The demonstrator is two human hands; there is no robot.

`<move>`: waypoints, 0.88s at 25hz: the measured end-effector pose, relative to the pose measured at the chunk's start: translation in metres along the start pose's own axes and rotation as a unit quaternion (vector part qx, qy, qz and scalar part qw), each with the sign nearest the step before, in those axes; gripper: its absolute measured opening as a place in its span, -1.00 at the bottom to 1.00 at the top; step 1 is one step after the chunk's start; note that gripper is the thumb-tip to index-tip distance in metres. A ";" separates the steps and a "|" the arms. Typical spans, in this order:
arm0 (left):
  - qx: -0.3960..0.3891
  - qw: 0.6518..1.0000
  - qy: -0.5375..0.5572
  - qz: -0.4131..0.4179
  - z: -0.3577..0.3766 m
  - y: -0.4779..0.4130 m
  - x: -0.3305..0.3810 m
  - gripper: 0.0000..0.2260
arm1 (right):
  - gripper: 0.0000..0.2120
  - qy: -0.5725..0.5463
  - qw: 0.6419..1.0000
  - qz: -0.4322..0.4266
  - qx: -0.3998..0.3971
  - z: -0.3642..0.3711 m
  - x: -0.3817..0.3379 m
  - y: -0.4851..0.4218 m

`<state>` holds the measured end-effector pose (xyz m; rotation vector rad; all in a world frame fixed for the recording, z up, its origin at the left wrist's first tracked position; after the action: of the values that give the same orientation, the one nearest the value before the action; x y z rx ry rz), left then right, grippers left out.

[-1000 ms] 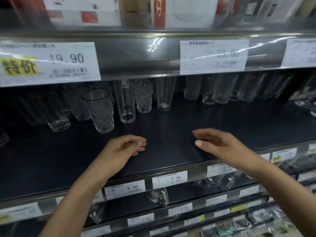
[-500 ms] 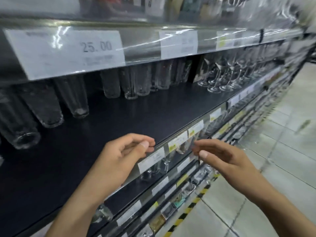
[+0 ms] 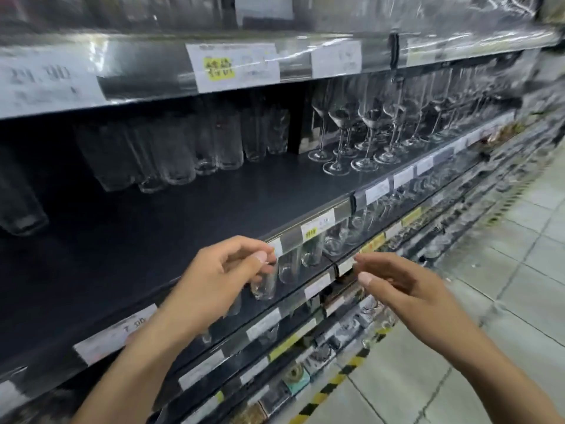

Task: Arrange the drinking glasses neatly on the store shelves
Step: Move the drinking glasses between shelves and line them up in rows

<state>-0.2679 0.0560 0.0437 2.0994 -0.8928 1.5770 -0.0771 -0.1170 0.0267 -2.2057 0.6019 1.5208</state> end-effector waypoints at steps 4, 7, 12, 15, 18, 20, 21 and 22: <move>0.102 0.993 0.029 -0.047 0.013 -0.048 0.007 -0.87 | -0.79 -0.015 1.000 -0.004 -0.012 -0.037 0.010 -0.050; 0.169 0.979 0.053 -0.098 0.017 -0.093 -0.007 -0.84 | -0.79 -0.020 0.999 -0.016 -0.033 -0.038 0.007 -0.102; 0.264 0.951 0.046 -0.152 0.003 -0.180 -0.049 -0.57 | -0.61 0.005 0.999 -0.028 -0.043 0.000 -0.001 -0.207; 0.324 0.937 0.022 -0.129 -0.009 -0.223 -0.057 -0.60 | -0.48 0.040 0.997 -0.020 -0.063 0.033 0.006 -0.275; 0.374 0.923 -0.024 -0.090 -0.021 -0.252 -0.063 -0.66 | -0.49 0.041 0.998 -0.004 -0.049 0.054 0.024 -0.334; 0.397 0.912 -0.061 -0.088 -0.027 -0.266 -0.067 -0.67 | -0.52 0.029 0.999 -0.011 -0.023 0.061 0.031 -0.365; 0.406 0.906 -0.078 -0.094 -0.032 -0.273 -0.070 -0.65 | -0.52 0.012 1.000 -0.016 -0.012 0.065 0.032 -0.379; 0.415 0.900 -0.094 -0.098 -0.035 -0.280 -0.071 -0.63 | -0.53 -0.001 1.000 -0.024 -0.005 0.068 0.032 -0.391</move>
<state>-0.1161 0.3019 0.0096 2.8222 0.0099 1.8602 0.0963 0.2407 0.0039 -2.2099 0.5385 1.5049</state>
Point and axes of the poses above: each hand's wrist, its own y-axis away from the middle knuckle, its own z-axis out of the palm, x = y × z, the point moved 7 cm from there along -y, towards the middle knuckle, and after that the axes turned 3 degrees about -y, right-handed, at the moved point
